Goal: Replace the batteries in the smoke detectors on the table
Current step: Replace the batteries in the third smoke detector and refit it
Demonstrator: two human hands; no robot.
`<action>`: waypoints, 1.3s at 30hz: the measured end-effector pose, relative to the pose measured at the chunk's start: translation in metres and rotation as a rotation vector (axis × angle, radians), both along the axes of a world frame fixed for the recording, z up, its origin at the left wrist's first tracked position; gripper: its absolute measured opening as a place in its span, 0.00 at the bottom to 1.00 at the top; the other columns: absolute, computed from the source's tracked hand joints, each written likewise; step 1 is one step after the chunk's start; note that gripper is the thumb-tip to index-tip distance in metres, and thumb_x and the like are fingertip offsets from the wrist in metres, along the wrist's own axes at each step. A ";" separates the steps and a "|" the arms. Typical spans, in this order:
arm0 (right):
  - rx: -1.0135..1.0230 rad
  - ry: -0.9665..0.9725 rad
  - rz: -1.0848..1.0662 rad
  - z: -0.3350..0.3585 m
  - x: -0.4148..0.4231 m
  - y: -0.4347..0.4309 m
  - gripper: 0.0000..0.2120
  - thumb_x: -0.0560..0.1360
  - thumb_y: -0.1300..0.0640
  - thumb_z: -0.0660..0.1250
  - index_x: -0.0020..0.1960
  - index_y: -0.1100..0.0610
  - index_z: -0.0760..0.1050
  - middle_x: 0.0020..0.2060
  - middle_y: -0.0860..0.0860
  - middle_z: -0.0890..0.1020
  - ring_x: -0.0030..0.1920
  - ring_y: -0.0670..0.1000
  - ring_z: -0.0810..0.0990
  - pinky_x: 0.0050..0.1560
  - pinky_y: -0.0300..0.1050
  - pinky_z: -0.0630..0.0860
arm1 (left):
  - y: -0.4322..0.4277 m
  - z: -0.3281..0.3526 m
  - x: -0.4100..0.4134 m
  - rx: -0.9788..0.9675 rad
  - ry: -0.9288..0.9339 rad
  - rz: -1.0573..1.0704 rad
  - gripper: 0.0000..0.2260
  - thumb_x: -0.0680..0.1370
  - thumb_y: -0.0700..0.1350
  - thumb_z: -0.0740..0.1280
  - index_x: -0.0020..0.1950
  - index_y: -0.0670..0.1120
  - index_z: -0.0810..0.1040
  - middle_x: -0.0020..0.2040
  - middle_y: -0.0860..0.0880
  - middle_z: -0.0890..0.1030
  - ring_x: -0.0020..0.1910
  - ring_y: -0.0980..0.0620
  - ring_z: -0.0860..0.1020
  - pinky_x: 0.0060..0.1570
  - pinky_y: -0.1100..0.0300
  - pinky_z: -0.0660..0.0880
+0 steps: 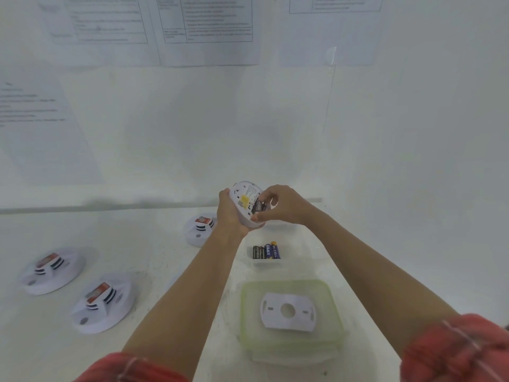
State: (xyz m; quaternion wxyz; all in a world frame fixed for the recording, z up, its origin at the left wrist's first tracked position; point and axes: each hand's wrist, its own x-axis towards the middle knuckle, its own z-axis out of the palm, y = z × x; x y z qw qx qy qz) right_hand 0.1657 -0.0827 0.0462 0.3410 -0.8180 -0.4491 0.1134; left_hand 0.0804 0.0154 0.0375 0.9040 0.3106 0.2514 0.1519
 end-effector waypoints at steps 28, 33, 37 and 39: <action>-0.214 -0.045 -0.102 -0.003 0.005 -0.019 0.12 0.73 0.62 0.68 0.56 0.61 0.76 0.44 0.53 0.76 0.38 0.50 0.75 0.35 0.35 0.70 | 0.011 -0.015 0.005 0.051 0.004 0.069 0.19 0.80 0.56 0.47 0.55 0.47 0.72 0.46 0.42 0.74 0.45 0.43 0.72 0.55 0.45 0.65; -0.075 -0.037 -0.087 -0.002 -0.015 -0.002 0.24 0.75 0.51 0.66 0.68 0.59 0.70 0.60 0.58 0.76 0.59 0.55 0.74 0.56 0.42 0.67 | 0.005 -0.017 0.007 0.014 -0.037 0.092 0.21 0.79 0.58 0.48 0.63 0.48 0.70 0.56 0.41 0.74 0.47 0.44 0.73 0.55 0.47 0.67; -0.034 -0.040 -0.123 -0.008 -0.017 0.002 0.19 0.74 0.53 0.68 0.61 0.61 0.77 0.42 0.57 0.80 0.40 0.50 0.74 0.40 0.36 0.66 | 0.005 -0.020 0.009 0.017 -0.034 0.145 0.21 0.78 0.58 0.50 0.63 0.51 0.73 0.59 0.42 0.74 0.47 0.44 0.74 0.50 0.50 0.70; 0.008 -0.009 -0.141 -0.009 -0.018 0.002 0.14 0.72 0.55 0.70 0.53 0.63 0.82 0.27 0.51 0.70 0.28 0.46 0.64 0.29 0.35 0.59 | 0.004 -0.018 0.008 0.044 -0.051 0.149 0.17 0.79 0.56 0.51 0.53 0.50 0.75 0.52 0.43 0.75 0.47 0.45 0.74 0.50 0.50 0.69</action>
